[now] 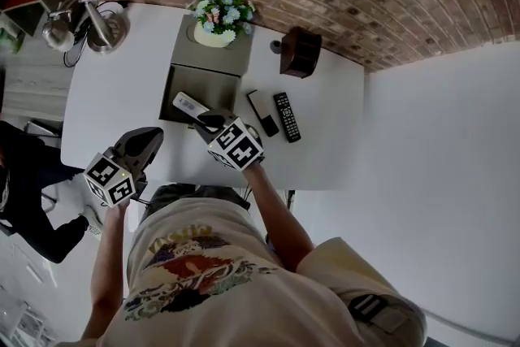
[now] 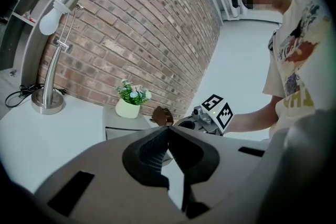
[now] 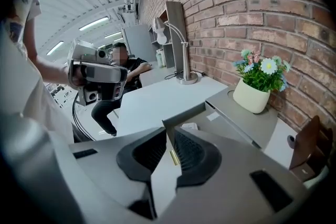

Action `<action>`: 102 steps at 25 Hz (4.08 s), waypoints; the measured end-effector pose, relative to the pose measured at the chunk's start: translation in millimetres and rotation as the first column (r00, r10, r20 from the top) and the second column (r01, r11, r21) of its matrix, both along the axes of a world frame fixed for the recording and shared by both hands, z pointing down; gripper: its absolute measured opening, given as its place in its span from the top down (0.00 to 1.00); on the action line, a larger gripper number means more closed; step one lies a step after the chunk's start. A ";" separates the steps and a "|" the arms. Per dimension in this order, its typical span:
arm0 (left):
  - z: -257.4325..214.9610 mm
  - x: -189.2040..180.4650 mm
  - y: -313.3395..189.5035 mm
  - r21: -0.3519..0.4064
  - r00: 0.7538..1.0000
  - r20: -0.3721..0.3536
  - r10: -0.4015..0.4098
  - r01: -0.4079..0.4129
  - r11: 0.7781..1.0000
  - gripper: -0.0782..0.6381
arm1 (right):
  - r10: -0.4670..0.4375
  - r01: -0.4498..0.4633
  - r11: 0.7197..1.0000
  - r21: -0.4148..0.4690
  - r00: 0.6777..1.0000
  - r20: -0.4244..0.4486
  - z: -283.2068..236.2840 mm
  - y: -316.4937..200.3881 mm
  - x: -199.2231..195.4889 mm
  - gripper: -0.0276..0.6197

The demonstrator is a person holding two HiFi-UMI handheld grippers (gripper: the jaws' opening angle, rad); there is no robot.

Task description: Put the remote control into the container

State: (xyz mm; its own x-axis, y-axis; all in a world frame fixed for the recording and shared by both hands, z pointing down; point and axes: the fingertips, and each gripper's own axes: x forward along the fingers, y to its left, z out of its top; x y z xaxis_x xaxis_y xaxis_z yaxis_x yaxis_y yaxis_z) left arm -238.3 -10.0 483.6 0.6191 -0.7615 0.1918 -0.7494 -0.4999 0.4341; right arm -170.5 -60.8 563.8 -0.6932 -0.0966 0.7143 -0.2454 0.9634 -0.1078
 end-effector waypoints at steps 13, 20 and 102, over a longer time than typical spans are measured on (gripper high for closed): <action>-12.4 41.7 -9.7 0.014 0.989 -0.015 0.146 -0.146 0.989 0.88 | 0.065 -0.064 0.998 -0.012 0.996 0.062 -30.5 25.0 27.1 0.87; -18.5 75.5 -14.2 0.036 0.970 0.004 0.244 -0.244 0.969 0.88 | 0.108 -0.109 0.994 0.013 0.990 0.091 -41.5 25.7 45.5 0.87; 48.0 224.8 -44.2 -0.166 0.983 0.019 0.183 -0.178 0.970 0.88 | 0.290 -0.297 0.952 -0.078 0.952 -0.096 84.4 -46.3 240.4 0.65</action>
